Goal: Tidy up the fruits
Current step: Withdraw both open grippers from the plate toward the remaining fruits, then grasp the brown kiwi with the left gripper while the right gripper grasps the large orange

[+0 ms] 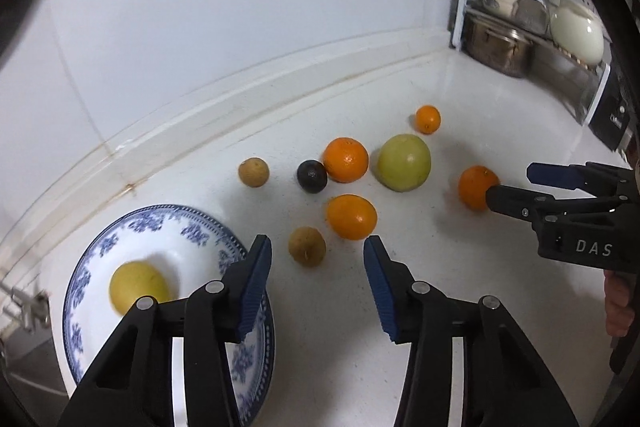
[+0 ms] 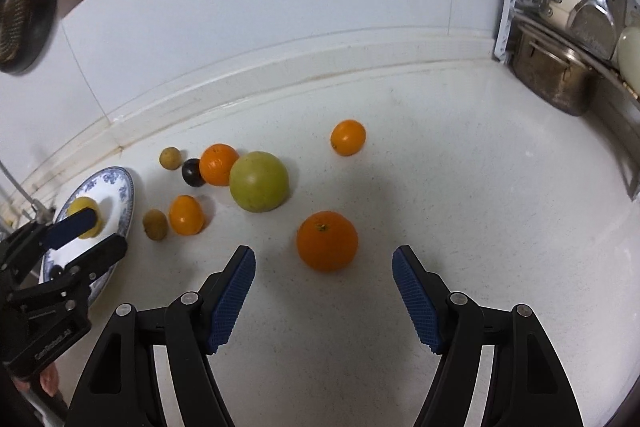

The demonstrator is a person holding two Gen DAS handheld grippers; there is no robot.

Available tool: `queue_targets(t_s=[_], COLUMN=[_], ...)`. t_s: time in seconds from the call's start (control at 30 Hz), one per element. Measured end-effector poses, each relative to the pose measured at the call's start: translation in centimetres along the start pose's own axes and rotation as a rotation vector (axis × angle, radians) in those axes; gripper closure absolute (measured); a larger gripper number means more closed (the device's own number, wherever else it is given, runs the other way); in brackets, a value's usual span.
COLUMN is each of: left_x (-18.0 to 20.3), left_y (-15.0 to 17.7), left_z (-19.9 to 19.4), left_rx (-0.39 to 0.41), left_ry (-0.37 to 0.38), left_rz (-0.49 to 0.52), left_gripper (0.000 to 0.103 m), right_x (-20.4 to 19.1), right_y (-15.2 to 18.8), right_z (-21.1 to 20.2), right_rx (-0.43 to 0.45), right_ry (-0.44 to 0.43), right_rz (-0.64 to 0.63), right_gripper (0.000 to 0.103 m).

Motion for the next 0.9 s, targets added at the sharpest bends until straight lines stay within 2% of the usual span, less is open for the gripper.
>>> queue_targets(t_s=[0.27,0.5,0.7,0.9], left_x=[0.2,0.1,0.0,-0.1], left_y=[-0.6,-0.8,-1.0,-1.2], left_z=[2.5,3.6,5.0,5.6], left_rx=[-0.090,-0.123,-0.161,-0.166], left_ry=[0.009,-0.007,-0.023,-0.025], left_rz=[0.058,0.073,0.074,0.062], left_gripper=[0.070,0.072,0.073,0.076], right_x=[0.8,0.9,0.7,0.4], right_y=[-0.2,-0.5,-0.7,-0.8], right_z=[1.9,2.5,3.1,3.9], right_rx=[-0.063,-0.073,-0.091,-0.107], right_ry=[-0.006,-0.004,-0.024,-0.036], right_rz=[0.032,0.027,0.018,0.007], right_gripper=[0.031,0.032,0.039,0.054])
Point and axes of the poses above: each gripper's, at about its wrist camera, not at the fingertips, and z roughly the way its jaws point, x to its right, y to its underside, the point moved 8 cm from there along z, roughly the way its jaws point, and after that the axes turned 9 degrees about -x, right-handed, at the moved point
